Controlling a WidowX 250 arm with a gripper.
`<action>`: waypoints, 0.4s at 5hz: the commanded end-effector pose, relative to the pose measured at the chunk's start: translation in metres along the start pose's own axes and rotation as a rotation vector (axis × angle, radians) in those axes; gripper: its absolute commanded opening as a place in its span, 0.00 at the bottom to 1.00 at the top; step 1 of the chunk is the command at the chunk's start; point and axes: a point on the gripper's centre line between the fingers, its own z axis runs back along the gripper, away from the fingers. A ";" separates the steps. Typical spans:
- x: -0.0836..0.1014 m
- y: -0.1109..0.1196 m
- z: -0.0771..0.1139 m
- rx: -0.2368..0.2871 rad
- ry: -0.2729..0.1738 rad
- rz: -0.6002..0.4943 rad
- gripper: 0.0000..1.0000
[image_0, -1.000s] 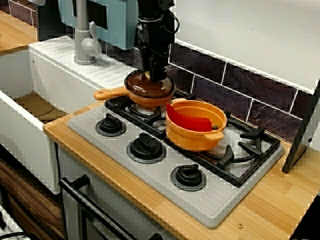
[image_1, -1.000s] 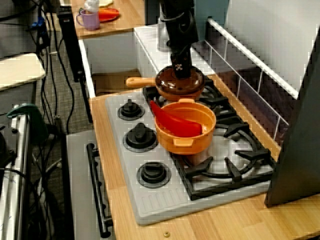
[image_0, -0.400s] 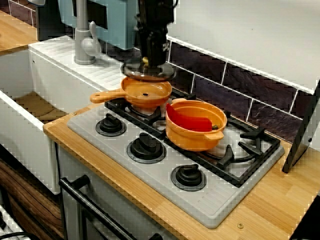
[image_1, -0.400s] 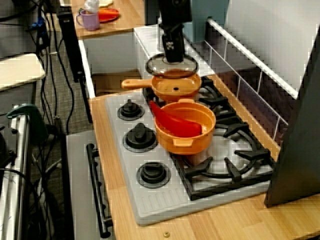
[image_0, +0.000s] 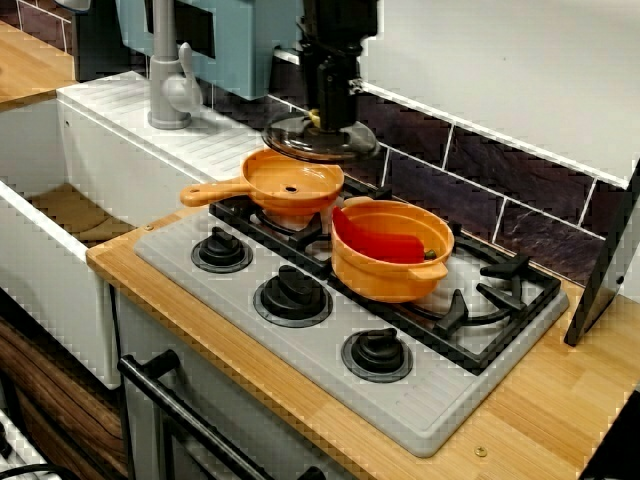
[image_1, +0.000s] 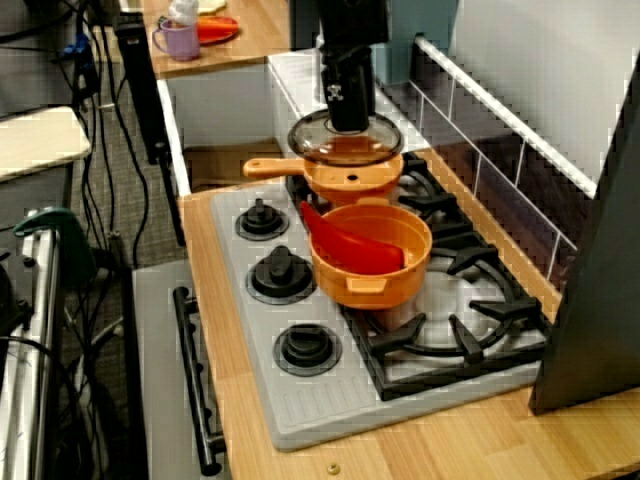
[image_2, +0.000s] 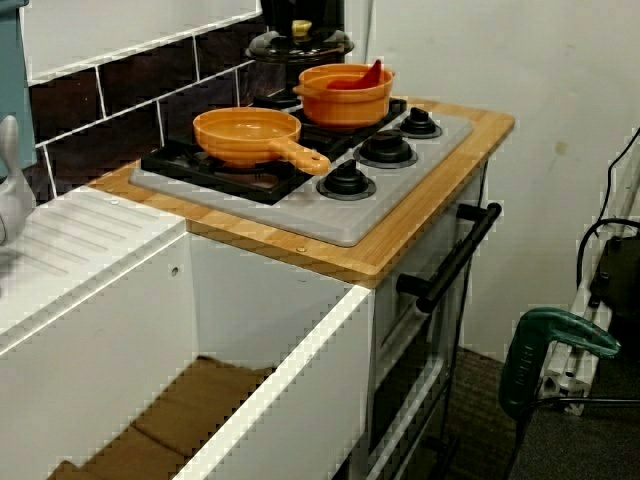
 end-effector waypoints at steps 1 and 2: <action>0.025 -0.043 0.037 0.089 -0.065 -0.051 0.00; 0.033 -0.056 0.033 0.063 -0.030 -0.064 0.00</action>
